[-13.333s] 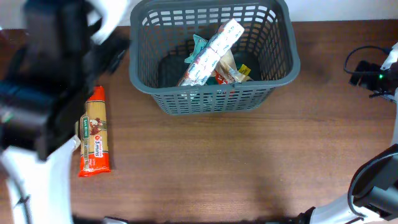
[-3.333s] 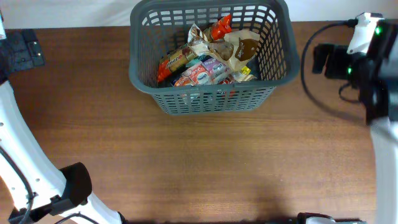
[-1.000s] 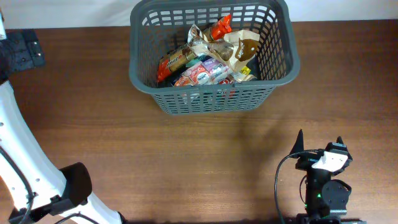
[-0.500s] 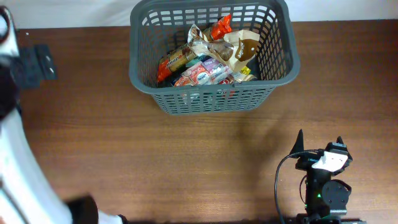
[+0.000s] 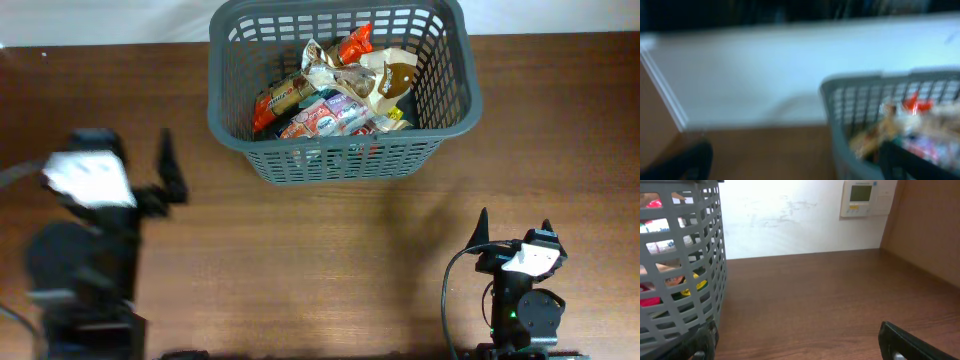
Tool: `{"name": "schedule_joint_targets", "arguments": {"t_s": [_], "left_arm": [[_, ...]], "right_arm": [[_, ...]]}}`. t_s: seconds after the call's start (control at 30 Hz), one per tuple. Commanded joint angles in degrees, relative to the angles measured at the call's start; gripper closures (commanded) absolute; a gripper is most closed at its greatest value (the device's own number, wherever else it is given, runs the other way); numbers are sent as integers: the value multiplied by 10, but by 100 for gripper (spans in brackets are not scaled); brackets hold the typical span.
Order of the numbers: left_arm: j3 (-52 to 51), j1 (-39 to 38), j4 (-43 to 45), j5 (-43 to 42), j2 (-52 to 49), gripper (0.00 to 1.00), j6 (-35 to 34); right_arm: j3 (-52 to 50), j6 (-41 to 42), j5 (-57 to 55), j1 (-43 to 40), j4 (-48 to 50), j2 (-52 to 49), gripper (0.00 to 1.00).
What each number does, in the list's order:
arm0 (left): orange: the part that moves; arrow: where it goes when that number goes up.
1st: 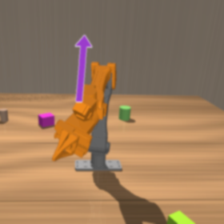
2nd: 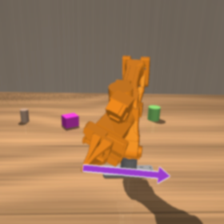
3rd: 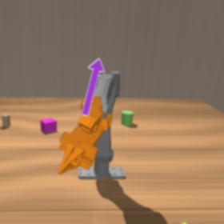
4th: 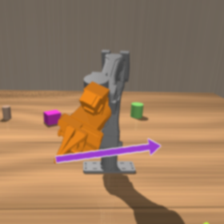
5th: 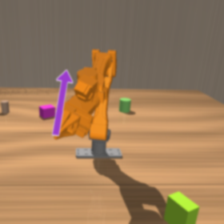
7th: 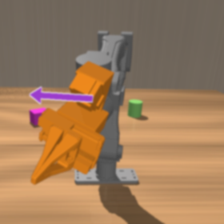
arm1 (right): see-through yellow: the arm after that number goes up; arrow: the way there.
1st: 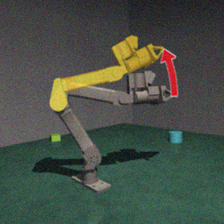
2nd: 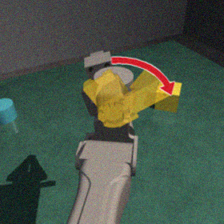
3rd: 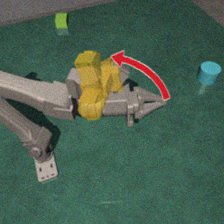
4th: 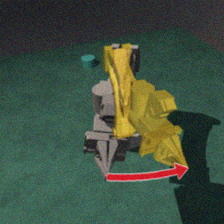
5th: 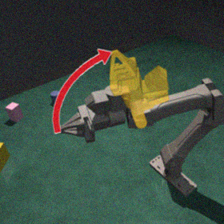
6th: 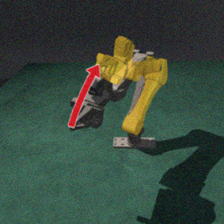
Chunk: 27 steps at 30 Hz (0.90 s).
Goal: Pack container
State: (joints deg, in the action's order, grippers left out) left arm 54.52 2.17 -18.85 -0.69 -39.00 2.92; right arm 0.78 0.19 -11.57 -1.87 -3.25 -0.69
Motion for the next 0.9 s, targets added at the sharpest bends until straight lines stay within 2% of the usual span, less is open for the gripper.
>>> {"name": "schedule_joint_targets", "arguments": {"t_s": [0.0, 0.13, 0.33, 0.63, 0.87], "left_arm": [[-206, -8, 116, -62, 130, 1, -8], [-342, -8, 152, -62, 252, 1, -8], [-453, -8, 150, -69, 363, 1, -8], [-541, -24, 151, -70, 387, 1, -8], [-541, -24, 150, -49, 387, 1, -5]], "right_arm": [[-5, 3, -9, 3, -2, 5, 1], [-5, 3, -9, 3, -2, 5, 1], [-5, 3, -9, 3, -2, 5, 1], [-5, 3, -9, 3, -2, 5, 1], [-5, 3, -9, 3, -2, 5, 1]]}}
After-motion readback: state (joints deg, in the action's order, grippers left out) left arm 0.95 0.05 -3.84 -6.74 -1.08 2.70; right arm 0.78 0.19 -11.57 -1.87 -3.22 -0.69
